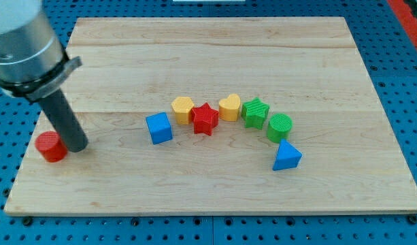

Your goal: Put the cube on top of the red circle

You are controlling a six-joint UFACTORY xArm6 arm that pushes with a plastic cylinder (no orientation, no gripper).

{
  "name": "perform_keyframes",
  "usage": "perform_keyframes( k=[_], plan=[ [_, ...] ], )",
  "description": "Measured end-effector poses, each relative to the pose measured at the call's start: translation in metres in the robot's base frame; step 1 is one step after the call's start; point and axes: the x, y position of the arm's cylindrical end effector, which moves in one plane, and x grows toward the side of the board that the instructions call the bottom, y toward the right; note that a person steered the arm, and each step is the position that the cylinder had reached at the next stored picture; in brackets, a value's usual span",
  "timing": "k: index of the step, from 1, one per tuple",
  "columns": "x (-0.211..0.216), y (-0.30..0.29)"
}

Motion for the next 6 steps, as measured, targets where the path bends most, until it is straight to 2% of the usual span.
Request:
perform_keyframes(
  k=[1,2,3,4,5,6],
  plan=[
    [0.003,0.117],
    [-0.013,0.185],
    [-0.066,0.141],
    [-0.070,0.067],
    [-0.077,0.043],
    [-0.055,0.026]
  ],
)
